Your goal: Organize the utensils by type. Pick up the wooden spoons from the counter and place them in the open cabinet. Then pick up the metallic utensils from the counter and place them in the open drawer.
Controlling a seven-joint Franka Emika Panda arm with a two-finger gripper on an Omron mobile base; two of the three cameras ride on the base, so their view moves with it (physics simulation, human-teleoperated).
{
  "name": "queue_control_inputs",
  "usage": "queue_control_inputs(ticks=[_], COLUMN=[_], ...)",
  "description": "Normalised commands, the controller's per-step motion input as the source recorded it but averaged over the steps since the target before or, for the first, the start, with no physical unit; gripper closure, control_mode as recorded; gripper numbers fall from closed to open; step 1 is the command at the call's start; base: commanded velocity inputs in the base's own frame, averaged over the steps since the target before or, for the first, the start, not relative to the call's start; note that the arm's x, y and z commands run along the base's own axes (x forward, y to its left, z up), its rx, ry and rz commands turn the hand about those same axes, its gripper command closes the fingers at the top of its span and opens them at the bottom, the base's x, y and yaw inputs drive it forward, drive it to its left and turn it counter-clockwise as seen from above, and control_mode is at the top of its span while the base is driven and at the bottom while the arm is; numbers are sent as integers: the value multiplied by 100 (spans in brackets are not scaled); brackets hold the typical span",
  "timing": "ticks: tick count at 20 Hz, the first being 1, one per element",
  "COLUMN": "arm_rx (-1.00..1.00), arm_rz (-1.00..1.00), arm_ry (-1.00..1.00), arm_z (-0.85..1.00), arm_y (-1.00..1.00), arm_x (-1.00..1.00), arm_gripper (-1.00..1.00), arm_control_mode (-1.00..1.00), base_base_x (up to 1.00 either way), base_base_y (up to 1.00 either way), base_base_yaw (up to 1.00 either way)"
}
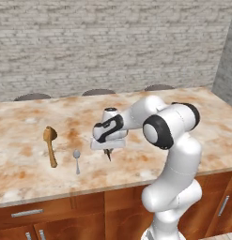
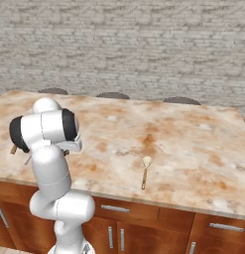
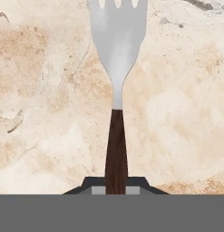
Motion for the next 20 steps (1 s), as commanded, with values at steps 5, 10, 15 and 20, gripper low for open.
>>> queue_control_inputs(ticks=[5, 10, 15, 20], arm_rx=[-3, 3, 13, 12], arm_rz=[0, 0, 0, 0], arm_ry=[0, 0, -7, -16], arm_z=[-100, -100, -89, -16], arm_y=[-7, -31, -70, -40], arm_x=[0, 0, -14, -45], arm_gripper=[100, 100, 100, 100], arm_control_mode=[-100, -100, -100, -100], base_base_x=[0, 0, 0, 0], base_base_y=[0, 0, 0, 0], base_base_yaw=[0, 0, 0, 0])
